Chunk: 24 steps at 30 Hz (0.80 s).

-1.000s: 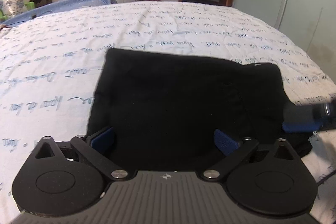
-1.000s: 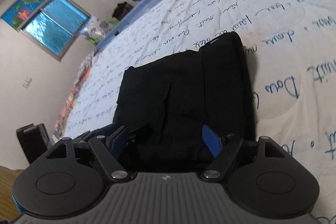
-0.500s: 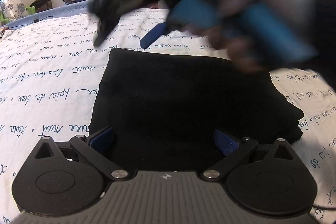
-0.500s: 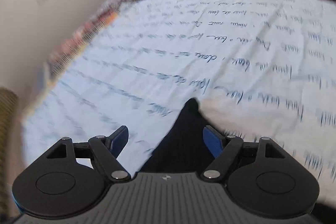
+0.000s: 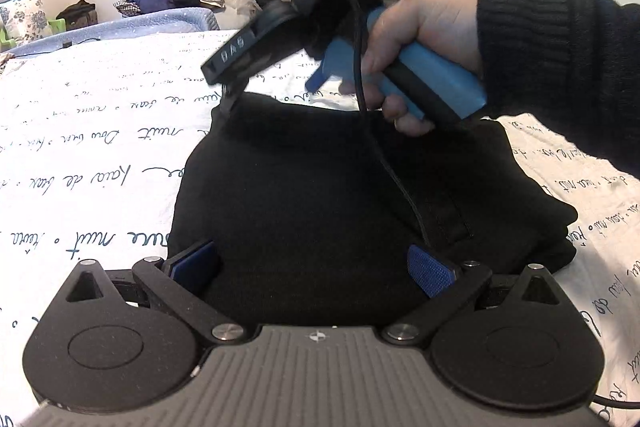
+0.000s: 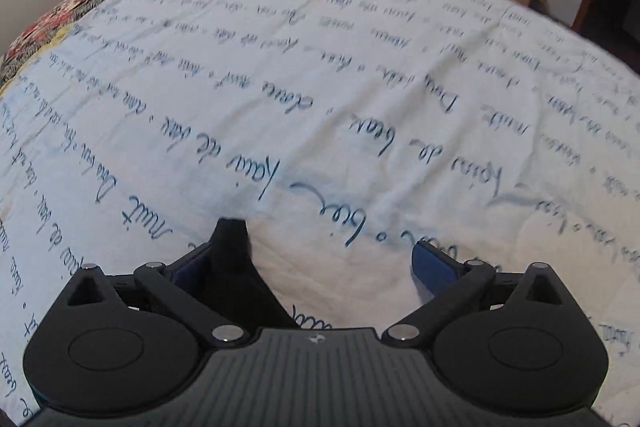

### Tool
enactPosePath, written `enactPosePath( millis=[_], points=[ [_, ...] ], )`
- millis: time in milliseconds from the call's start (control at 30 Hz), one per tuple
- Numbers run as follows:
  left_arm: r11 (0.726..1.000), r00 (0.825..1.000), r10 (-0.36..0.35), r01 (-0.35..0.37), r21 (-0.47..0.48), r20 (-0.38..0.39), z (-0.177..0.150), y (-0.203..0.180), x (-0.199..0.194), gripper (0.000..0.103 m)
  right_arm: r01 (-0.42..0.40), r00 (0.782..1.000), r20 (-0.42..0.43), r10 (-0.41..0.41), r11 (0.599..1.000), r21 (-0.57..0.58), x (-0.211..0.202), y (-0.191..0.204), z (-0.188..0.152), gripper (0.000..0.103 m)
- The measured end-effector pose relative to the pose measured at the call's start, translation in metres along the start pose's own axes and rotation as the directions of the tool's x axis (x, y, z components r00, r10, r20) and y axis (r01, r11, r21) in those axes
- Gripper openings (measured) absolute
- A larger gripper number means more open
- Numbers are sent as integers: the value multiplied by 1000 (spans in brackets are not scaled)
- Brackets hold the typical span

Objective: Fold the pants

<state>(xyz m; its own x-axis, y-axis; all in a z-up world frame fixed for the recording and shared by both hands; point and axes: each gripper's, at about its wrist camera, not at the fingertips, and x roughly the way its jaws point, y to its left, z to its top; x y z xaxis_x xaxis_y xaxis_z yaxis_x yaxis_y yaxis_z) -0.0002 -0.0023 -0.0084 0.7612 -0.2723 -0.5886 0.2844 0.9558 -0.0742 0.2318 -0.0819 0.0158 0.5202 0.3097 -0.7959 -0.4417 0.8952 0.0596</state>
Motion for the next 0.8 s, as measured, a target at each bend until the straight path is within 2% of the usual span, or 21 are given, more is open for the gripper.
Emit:
enactPosePath(
  millis=[67,100,167,233,267,333,367,400,433,467,500,600,700,800],
  points=[
    [1000,1000,0,0,-1,0,0,0,0,103,36,998,47,-36,999,6,-16,7,10,103],
    [1000,1000,0,0,-1,0,1,0,0,103,22,997,69,-23,1000,14,-23,10,14,103],
    [1000,1000,4,-4,2,1,0,-1,0,103,-56,994,94,54,998,18,-37,19,17,103],
    [1000,1000,8,-8,4,3,-1,-2,0,103,-186,980,76,183,981,44,-41,27,15,103],
    [1000,1000,11,-11,7,4,-1,-3,1,103,-283,959,36,281,956,77,-36,30,14,103],
    [1000,1000,16,-16,12,5,-1,-4,1,103,-449,888,-20,459,876,176,-20,32,7,103],
    [1000,1000,18,-18,13,7,-2,-5,1,103,-469,874,-28,485,859,206,-10,32,4,103],
    [1000,1000,21,-22,13,8,-1,-8,-1,103,-445,884,-34,466,863,239,0,30,3,103],
    [1000,1000,25,-25,9,7,-1,-7,-1,103,-459,874,-23,485,842,283,11,24,2,103],
    [1000,1000,21,-21,6,7,-1,-7,-1,103,-503,852,29,523,801,326,14,15,2,103],
    [1000,1000,19,-19,6,8,-2,-6,-1,103,-508,847,57,528,775,375,15,7,6,103],
    [1000,1000,17,-18,4,10,-2,-7,-4,103,-434,889,81,451,771,465,3,-11,15,103],
    [999,1000,28,-28,-33,-4,0,-1,-12,103,-449,889,109,446,798,402,-37,-17,6,103],
    [997,1000,2,-1,-80,12,2,9,-26,102,-468,884,161,439,820,330,-92,-24,-32,103]
  ],
)
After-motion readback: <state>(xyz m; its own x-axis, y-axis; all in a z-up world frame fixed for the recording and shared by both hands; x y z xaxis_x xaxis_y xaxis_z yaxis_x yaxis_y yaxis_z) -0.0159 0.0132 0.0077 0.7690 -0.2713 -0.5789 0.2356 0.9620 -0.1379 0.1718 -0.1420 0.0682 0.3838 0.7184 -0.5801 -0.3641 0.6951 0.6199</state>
